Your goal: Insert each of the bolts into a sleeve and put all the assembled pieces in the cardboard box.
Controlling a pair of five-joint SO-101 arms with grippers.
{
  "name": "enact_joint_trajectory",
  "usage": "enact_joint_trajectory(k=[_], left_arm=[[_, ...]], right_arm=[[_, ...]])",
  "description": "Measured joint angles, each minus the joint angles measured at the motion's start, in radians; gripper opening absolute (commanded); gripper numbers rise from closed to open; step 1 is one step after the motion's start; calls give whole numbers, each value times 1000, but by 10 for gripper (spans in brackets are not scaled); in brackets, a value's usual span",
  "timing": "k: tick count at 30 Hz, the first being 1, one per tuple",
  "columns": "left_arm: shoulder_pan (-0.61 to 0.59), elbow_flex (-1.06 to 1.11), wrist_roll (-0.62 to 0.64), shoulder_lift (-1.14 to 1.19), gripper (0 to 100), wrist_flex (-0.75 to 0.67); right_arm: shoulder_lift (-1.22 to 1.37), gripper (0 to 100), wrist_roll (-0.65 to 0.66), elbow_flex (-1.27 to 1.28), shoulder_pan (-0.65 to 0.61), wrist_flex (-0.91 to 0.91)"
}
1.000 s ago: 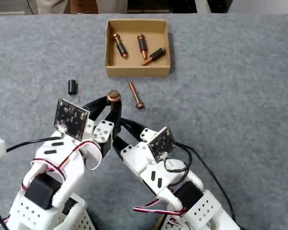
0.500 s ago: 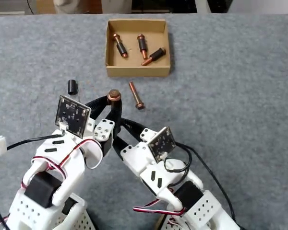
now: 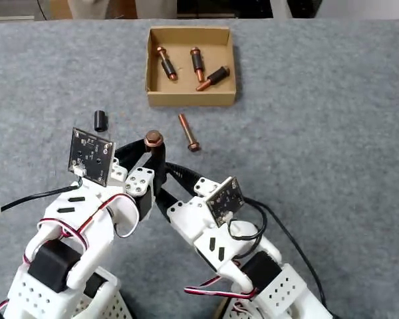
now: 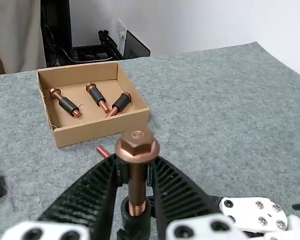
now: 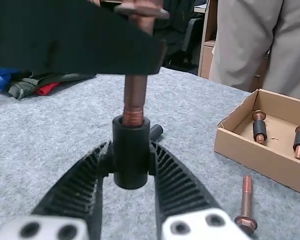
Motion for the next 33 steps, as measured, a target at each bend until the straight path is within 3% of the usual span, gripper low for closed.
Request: enact_joint_trajectory(k=[3, 17, 22, 33], left_arm=[[0, -9, 0, 0, 150, 43], [-28, -26, 21, 0, 197, 80], [-103, -34, 74, 29, 207, 104], [-124, -129, 83, 92, 174, 140]], right_arm=[[0, 1, 0, 0, 0, 0], [0, 1, 3, 0, 0, 0], [0, 1, 3, 0, -2, 0], [0, 1, 3, 0, -2, 0]])
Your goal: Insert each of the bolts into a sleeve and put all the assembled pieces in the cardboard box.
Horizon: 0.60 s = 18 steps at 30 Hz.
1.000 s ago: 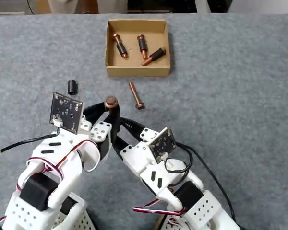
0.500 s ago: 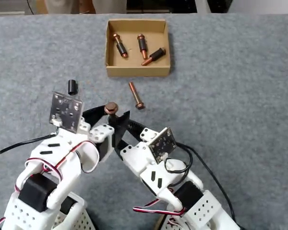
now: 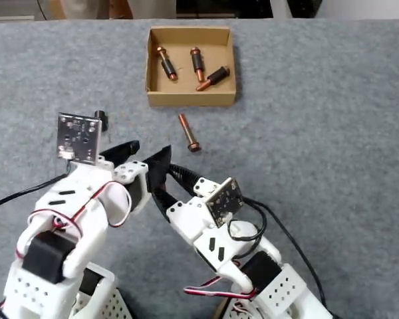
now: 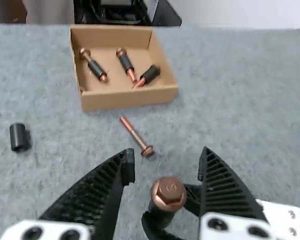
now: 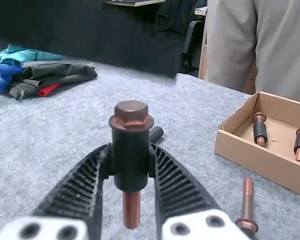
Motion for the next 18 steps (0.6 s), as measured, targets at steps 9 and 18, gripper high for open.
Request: enact_joint_trajectory(k=[9, 18], left_arm=[[-219, -107, -2, 0, 22, 0], [-390, 63, -63, 2, 18, 0]], right_arm=[[0, 0, 0, 0, 252, -25], [60, 0, 0, -89, 399, -34]])
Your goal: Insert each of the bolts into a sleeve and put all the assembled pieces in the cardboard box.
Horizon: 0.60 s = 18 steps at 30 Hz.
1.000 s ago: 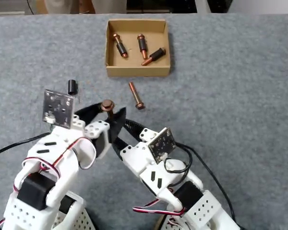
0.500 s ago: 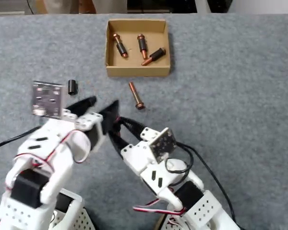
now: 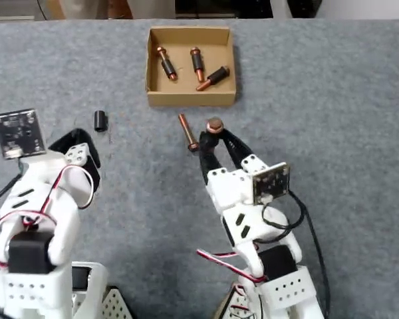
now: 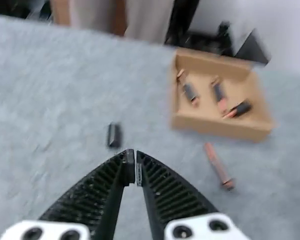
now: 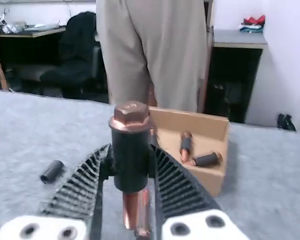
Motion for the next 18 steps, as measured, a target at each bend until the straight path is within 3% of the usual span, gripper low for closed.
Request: enact_joint_trajectory(k=[7, 18], left_arm=[[-34, 92, -55, -94, 18, 80], [-43, 252, -63, -385, 18, 80]], right_arm=[[402, 0, -12, -118, 92, -253], [1321, 0, 74, -425, 95, -852]])
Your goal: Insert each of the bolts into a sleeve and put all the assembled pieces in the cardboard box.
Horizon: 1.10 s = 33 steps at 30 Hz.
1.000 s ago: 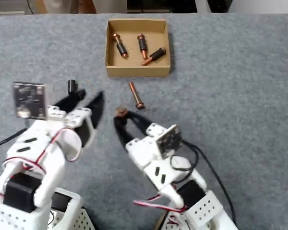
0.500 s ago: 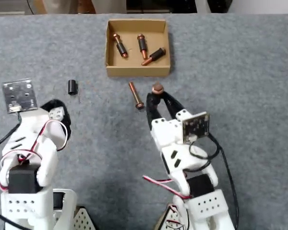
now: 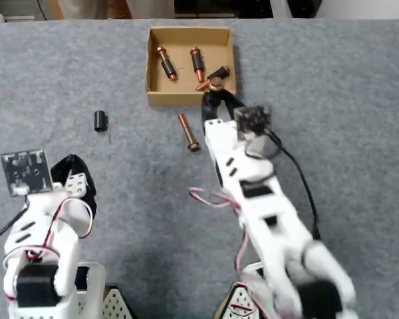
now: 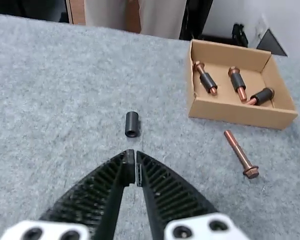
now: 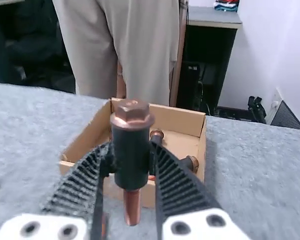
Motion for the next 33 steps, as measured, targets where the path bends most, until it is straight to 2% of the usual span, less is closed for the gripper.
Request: enact_joint_trajectory(k=[4, 12, 17, 23, 33], left_arm=[[0, 23, -2, -40, 18, 0], [0, 26, -2, -44, 18, 0], [0, 26, -2, -44, 18, 0], [0, 26, -2, -44, 18, 0], [0, 71, -2, -44, 18, 0]], right_arm=[[305, 0, 26, -172, 0, -109], [710, 1, 35, -549, 0, -121], [802, 2, 35, -775, 0, 66], [924, 2, 35, -1016, 0, 204], [1281, 3, 35, -1613, 2, 555]])
